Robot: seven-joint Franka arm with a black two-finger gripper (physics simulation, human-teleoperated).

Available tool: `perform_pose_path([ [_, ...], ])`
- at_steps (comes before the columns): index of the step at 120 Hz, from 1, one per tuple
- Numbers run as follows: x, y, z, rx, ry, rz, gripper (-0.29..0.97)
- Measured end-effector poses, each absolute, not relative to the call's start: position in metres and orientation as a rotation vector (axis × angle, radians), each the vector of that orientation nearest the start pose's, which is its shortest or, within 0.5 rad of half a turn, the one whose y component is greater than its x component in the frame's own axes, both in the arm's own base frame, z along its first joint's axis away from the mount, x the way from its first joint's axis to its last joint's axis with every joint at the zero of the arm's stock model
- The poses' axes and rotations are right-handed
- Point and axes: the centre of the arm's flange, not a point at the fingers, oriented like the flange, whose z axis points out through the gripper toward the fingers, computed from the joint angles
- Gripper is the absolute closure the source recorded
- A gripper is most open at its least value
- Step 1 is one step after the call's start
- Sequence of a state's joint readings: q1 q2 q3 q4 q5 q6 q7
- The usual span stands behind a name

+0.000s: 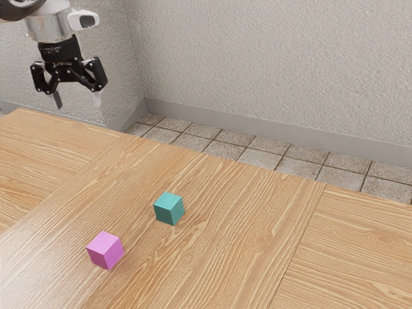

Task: Pick up the blue block with one arm, and put the blue block on the pink block with one arm

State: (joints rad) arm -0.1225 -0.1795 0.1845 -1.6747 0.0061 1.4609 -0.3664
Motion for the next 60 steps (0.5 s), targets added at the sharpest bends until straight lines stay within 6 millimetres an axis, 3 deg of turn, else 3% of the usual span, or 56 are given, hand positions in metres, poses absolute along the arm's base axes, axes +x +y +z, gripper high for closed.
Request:
perform_pose_path([
  [21,0.479,0.038,0.654,-3.029,-0.875,0.099,0.0],
  [33,0.471,0.012,0.659,-3.021,-0.883,0.122,0.0],
  [39,0.49,0.006,0.633,-2.997,-0.865,0.179,0.0],
  [52,0.552,0.002,0.537,-2.958,-0.794,0.296,0.0],
  [60,0.575,0.0,0.496,-2.966,-0.741,0.299,0.0],
])
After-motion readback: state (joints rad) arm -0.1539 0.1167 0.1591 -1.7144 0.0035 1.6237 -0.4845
